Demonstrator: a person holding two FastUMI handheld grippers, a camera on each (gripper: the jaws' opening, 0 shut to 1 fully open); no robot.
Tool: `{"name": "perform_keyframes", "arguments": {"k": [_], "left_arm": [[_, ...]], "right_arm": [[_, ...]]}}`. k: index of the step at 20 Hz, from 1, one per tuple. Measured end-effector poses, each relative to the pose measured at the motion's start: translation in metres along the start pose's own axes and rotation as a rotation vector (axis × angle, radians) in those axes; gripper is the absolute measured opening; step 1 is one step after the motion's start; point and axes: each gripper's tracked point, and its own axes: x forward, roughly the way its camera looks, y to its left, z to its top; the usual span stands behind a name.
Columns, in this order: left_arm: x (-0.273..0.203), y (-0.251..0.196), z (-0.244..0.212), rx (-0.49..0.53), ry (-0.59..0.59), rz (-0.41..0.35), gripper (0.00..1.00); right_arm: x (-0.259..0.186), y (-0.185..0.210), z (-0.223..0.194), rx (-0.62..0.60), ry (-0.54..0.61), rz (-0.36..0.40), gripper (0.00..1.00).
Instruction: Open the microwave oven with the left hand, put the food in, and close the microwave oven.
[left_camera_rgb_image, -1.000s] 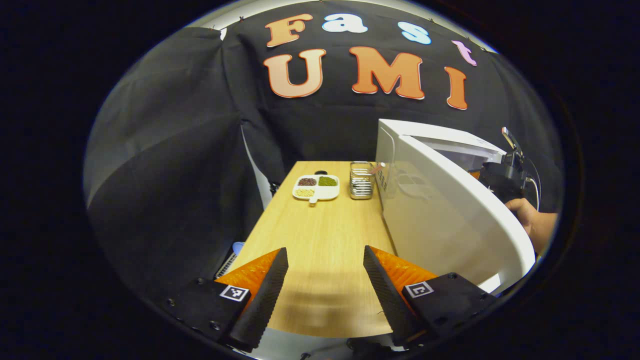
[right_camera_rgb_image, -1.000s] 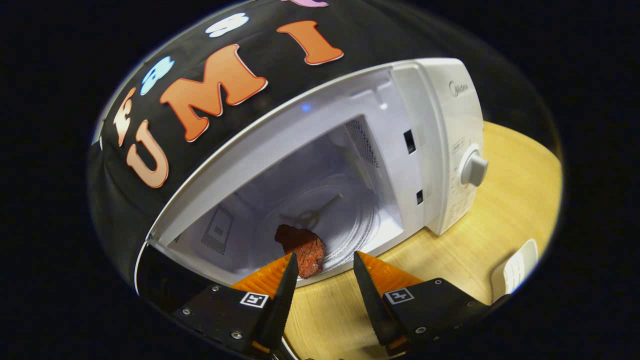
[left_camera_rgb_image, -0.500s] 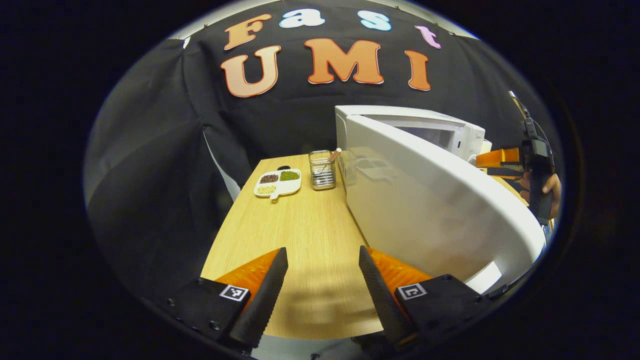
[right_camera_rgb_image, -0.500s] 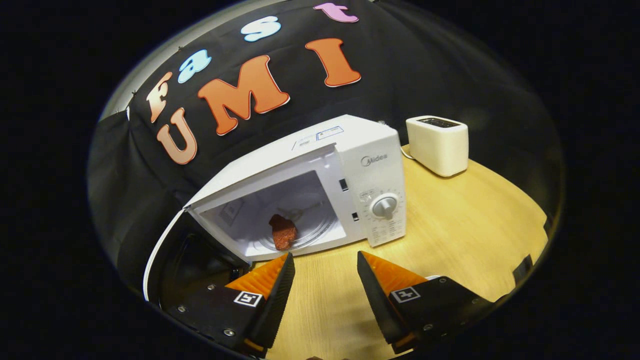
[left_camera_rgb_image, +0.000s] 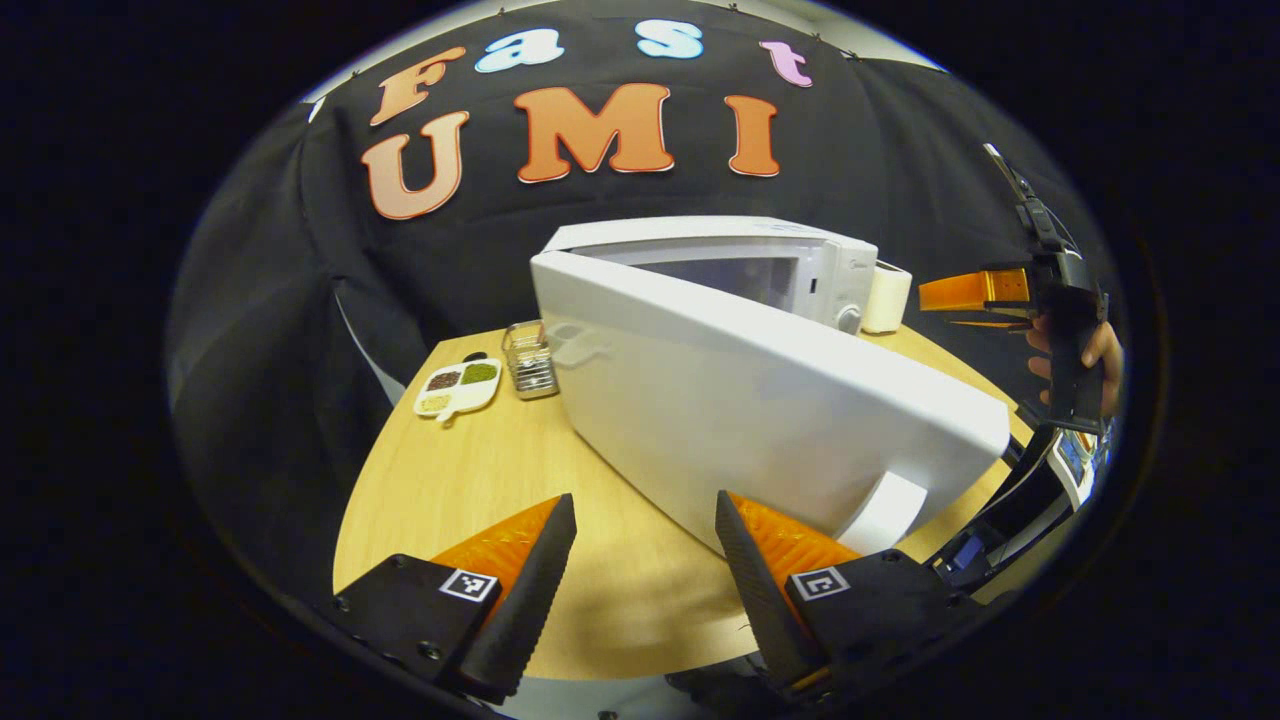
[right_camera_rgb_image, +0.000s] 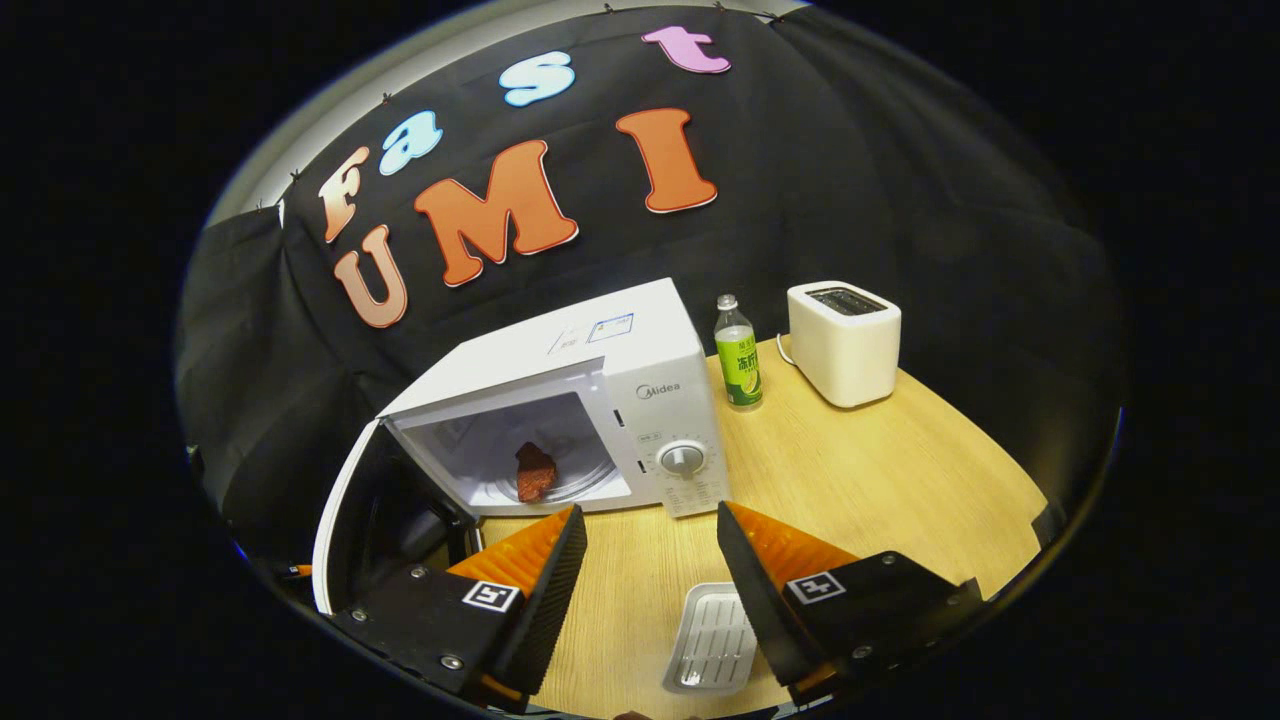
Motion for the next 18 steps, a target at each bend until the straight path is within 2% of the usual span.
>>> {"name": "perform_keyframes", "arguments": {"k": [1, 5, 7, 8, 10, 13, 16, 18], "left_arm": [[0.005, -0.011, 0.005, 0.011, -0.003, -0.013, 0.91], [0.027, -0.045, 0.020, 0.079, -0.023, -0.037, 0.36], [0.037, -0.072, 0.025, 0.089, -0.029, -0.100, 0.12], [0.042, -0.085, 0.028, 0.093, -0.035, -0.127, 0.13], [0.052, -0.089, 0.035, 0.124, -0.047, -0.122, 0.10], [0.071, -0.106, 0.036, 0.081, -0.029, -0.148, 0.04], [0.089, -0.117, 0.048, 0.042, -0.028, -0.159, 0.04], [0.103, -0.125, 0.058, 0.052, -0.034, -0.168, 0.04]], "right_arm": [[-0.004, -0.002, 0.004, -0.012, -0.009, 0.003, 0.82], [-0.021, -0.010, 0.021, -0.069, -0.051, 0.016, 0.82], [-0.032, -0.015, 0.031, -0.093, -0.078, 0.020, 0.82], [-0.036, -0.017, 0.036, -0.108, -0.094, 0.018, 0.82], [-0.046, -0.021, 0.045, -0.135, -0.121, 0.016, 0.82], [-0.057, -0.026, 0.055, -0.158, -0.153, 0.010, 0.82], [-0.065, -0.031, 0.062, -0.166, -0.172, 0.008, 0.82], [-0.072, -0.032, 0.064, -0.166, -0.183, 0.014, 0.82]]}}
